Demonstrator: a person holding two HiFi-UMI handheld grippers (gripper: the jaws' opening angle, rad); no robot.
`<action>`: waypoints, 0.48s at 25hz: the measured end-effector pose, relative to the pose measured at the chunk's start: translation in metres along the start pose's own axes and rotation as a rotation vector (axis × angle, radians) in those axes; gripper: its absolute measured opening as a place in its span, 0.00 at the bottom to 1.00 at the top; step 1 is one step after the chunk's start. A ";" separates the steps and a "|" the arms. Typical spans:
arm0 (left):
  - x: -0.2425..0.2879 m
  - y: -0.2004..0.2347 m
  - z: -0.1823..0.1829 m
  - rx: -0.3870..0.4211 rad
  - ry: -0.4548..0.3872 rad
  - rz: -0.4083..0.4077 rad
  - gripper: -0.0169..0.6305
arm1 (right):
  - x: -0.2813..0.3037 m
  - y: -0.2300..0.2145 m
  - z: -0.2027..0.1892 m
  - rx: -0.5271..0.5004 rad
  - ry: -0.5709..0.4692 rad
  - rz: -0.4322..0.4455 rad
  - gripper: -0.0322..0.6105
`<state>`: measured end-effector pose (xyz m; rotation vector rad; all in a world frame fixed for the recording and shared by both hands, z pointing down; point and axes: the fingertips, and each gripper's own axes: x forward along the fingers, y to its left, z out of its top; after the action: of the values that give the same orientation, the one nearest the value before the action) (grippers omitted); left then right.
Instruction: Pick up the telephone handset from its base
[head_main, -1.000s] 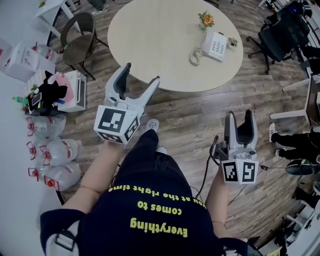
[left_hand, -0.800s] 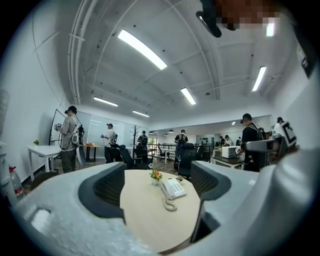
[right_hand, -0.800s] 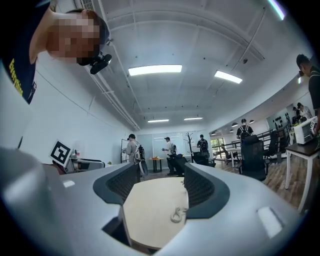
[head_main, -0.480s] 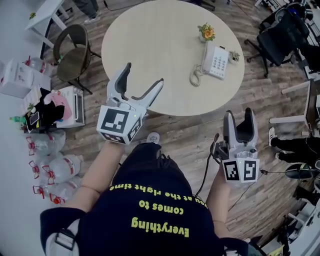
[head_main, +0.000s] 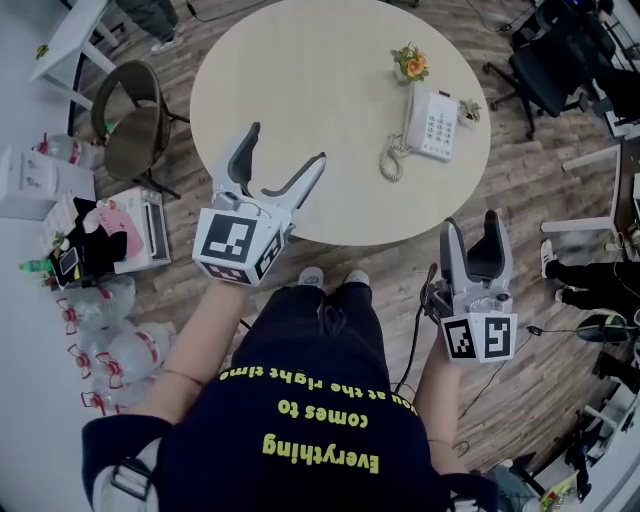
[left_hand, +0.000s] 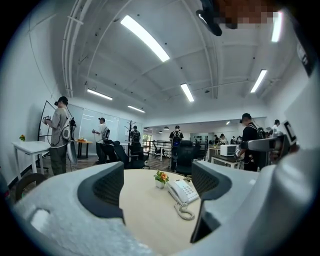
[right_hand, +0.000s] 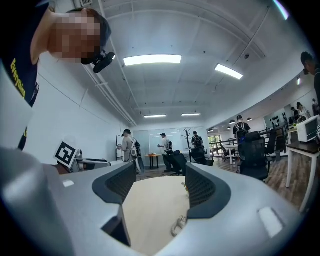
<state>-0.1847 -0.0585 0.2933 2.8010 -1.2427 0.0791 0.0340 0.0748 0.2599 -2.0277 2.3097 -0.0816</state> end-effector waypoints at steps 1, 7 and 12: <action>0.003 0.001 -0.002 -0.002 0.006 0.001 0.68 | 0.002 -0.001 -0.001 0.000 0.005 0.001 0.54; 0.025 0.007 -0.004 -0.013 0.011 0.035 0.68 | 0.023 -0.022 -0.007 0.009 0.016 0.016 0.54; 0.053 0.012 0.002 -0.007 0.001 0.099 0.68 | 0.054 -0.051 -0.001 0.015 0.002 0.072 0.54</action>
<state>-0.1581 -0.1053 0.2955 2.7318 -1.3784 0.0809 0.0772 0.0142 0.2648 -1.9366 2.3723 -0.0965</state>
